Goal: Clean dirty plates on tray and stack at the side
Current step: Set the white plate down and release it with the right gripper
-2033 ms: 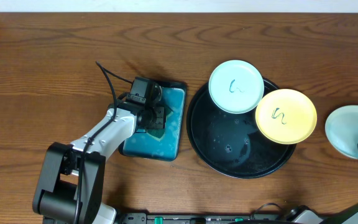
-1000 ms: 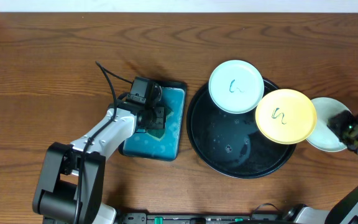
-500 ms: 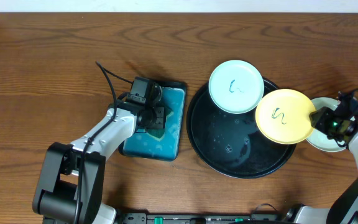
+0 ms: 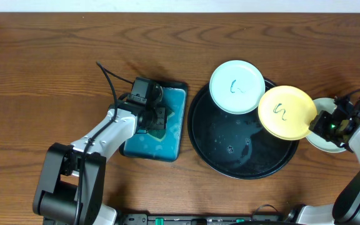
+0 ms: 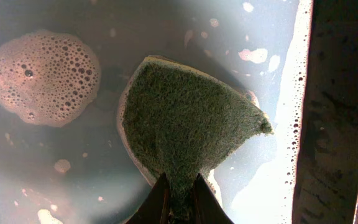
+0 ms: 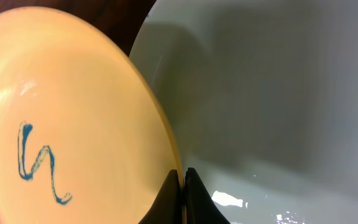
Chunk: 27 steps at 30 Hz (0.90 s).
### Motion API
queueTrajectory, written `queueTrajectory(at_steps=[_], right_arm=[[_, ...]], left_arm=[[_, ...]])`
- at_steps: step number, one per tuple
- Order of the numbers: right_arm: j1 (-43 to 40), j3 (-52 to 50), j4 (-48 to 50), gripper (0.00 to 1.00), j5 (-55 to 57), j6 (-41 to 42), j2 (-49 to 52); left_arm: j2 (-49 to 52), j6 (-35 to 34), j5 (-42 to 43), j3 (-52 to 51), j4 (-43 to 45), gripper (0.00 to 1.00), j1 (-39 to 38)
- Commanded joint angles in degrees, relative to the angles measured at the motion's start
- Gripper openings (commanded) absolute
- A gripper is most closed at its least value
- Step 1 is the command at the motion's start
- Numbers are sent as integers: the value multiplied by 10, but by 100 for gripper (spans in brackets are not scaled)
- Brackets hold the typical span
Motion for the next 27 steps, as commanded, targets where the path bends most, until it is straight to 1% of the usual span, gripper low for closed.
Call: queueTrajectory(at_steps=[1,5,7,8,9,12,13,16,19,21,23,27], right_arm=[[2,10,0,1,2,8,-17],[3,18,-9,1,-26,8,-77],[8,24,-29,1,-43,8,-110],[18,25,-51,1,-53,7,-136],[43,25,-93,1,-54,7,-160],[85,25,-145,1,-53,8,-165],[112,23,-169,1,-51,7,-164],[160,17,-202,1,-30,10,-160],[201,10,-211,1,-7,25,-156],[225,3,-209,1,1,33,-155],[259,-3,-207,1,33,53,-155],[295,-7,-207,1,55,62,-152]], left_arm=[[-8,-3,-1,-2,-3,7,-1],[-8,-3,-1,-2,-3,8,-1],[-8,-3,-1,-2,-3,7,-1],[-8,-3,-1,-2,-3,7,-1],[-8,-3,-1,-2,-3,7,-1],[-8,-3,-1,-2,-3,7,-1],[-8,-3,-1,-2,-3,7,-1],[-14,-3,-1,-1,-3,7,-1],[-34,-3,-5,0,-3,7,-1],[-57,-3,-21,0,-6,8,-1],[-96,-3,-55,0,-15,7,-1],[-133,-7,-80,0,-34,7,-1]])
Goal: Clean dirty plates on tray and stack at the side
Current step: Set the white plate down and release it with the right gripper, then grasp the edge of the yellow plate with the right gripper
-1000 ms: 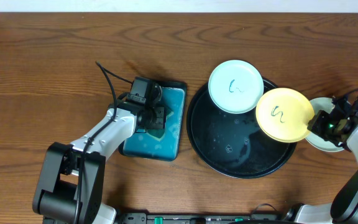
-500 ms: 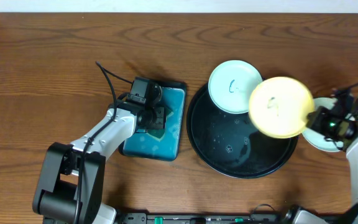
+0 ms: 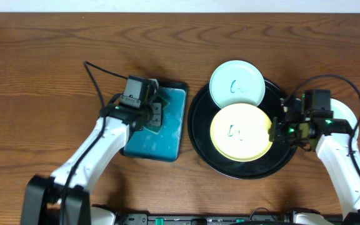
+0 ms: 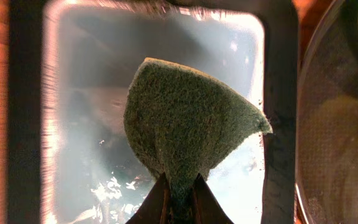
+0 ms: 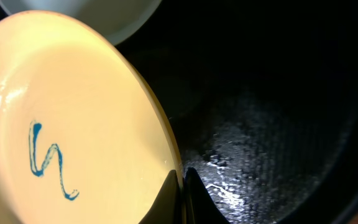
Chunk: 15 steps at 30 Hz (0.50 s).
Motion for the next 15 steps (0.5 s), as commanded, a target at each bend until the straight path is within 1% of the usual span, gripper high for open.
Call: queueTrajectory(at_steps=[1,4,9,13,15], right_arm=[[36,-9,-1,1,40,37,8],[57,-17,6,1,47,45,15],[83,-34,25,1,72,67,31],[85,-42,37,1,79,70,33],[86,-42,43,1,100,80,33]], left_arm=[[-36,-12,-43,0,-19,7,0],[-28,-34,-42,-1,-33,8,0],[23,-62,-42,-5,-41,7,-1],[66,-61,-35,-5,-41,7,-1],[84,-61,-35,-5,-37,7,-1]])
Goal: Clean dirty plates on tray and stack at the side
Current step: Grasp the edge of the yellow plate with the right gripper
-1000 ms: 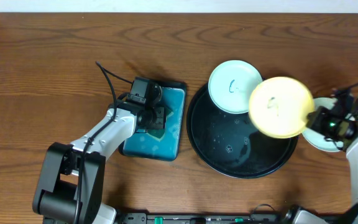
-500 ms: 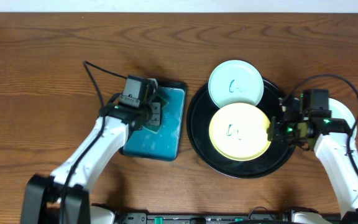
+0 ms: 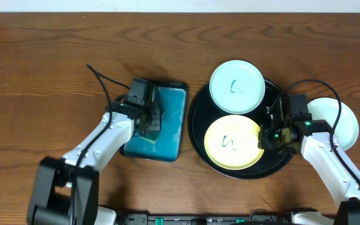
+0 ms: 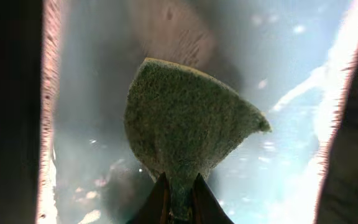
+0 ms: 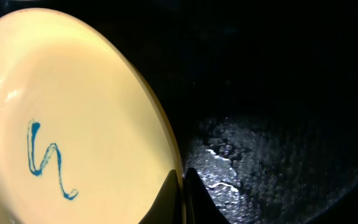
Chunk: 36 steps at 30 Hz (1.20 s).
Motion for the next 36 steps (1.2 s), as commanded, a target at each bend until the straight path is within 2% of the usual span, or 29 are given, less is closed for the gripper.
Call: queueTrajectory(at_steps=[1,3,4,5,6,7,8,12,23,28,36], right_arm=[[6,-3,12,1,35,24,0],[6,-3,20,1,37,24,0],[6,-3,23,1,37,24,0],[6,-3,24,1,37,24,0],[6,-3,24,1,36,24,0],[7,-4,24,1,36,24,0],[10,-4,24,1,36,24,0],[17,-5,24,1,37,24,0],[20,-7,23,1,36,28,0],[20,-7,23,1,36,28,0],[24,-32,33,1,35,46,0]], left_arm=[[28,-10,-3,-4,5,9,-1],[36,-10,-3,-4,8,16,-1],[41,-10,-3,-4,10,26,-1],[45,-10,-3,-4,13,27,-1],[45,-10,-3,-4,14,22,-1],[45,-10,-3,-4,16,9,0],[43,-9,-3,-2,18,8,0],[24,-9,-3,15,3,7,0],[-123,-9,2,34,-32,7,0],[-138,-9,40,34,-32,7,0],[-138,-10,48,34,-33,7,-1]])
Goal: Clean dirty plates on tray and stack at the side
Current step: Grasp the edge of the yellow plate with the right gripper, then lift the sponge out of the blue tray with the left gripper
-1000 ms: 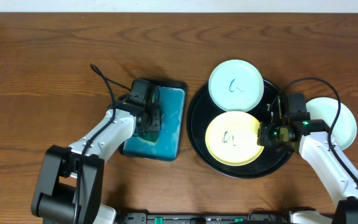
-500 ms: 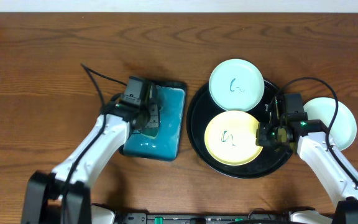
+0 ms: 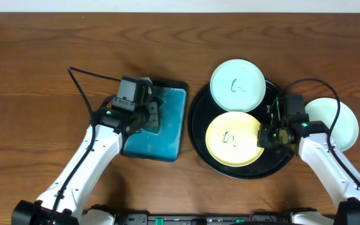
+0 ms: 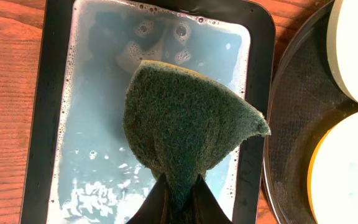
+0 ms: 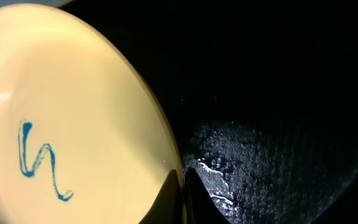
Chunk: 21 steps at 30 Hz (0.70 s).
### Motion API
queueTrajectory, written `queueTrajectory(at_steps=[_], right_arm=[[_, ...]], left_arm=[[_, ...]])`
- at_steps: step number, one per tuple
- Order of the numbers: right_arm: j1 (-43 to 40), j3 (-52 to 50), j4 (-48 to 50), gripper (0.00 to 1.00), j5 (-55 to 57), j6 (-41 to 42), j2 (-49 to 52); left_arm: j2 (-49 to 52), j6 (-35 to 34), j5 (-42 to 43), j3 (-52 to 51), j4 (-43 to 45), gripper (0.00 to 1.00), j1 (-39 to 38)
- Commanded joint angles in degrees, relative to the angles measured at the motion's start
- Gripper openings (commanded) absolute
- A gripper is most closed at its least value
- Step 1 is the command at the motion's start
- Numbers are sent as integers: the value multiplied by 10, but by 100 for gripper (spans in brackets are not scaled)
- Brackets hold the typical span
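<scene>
A yellow plate with a blue squiggle lies in the round black tray; my right gripper is shut on its right rim. A pale green plate with a blue mark rests on the tray's far edge. Another pale plate sits on the table to the right of the tray. My left gripper is shut on a green scouring sponge, held above the soapy water basin.
The basin is a black rectangular tray of bluish foamy water, left of the round tray. Wet patches glisten on the black tray floor. Brown wooden table all around; a cable loops over the left arm.
My left gripper has risen with the sponge from close over the water to well above the basin. The yellow plate and right gripper have barely shifted.
At first the right gripper held the yellow plate over the pale plate at the right, while the sponge was down in foamy water. Then the plate was over the tray middle, then low in the tray. The sponge now hangs high above the basin.
</scene>
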Motion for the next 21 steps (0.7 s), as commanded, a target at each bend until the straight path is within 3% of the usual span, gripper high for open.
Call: queueTrajectory(at_steps=[1,5,16,21], right_arm=[[10,-26,11,1,3,22,0],[17,-75,53,1,-5,38,0],[17,-108,104,1,-5,49,0],[17,-108,104,1,-5,49,0]], left_arm=[[-5,-1,22,16,-1,7,0],[-5,-1,70,16,1,7,-5],[0,4,72,16,7,7,-20],[0,59,225,16,46,8,34]])
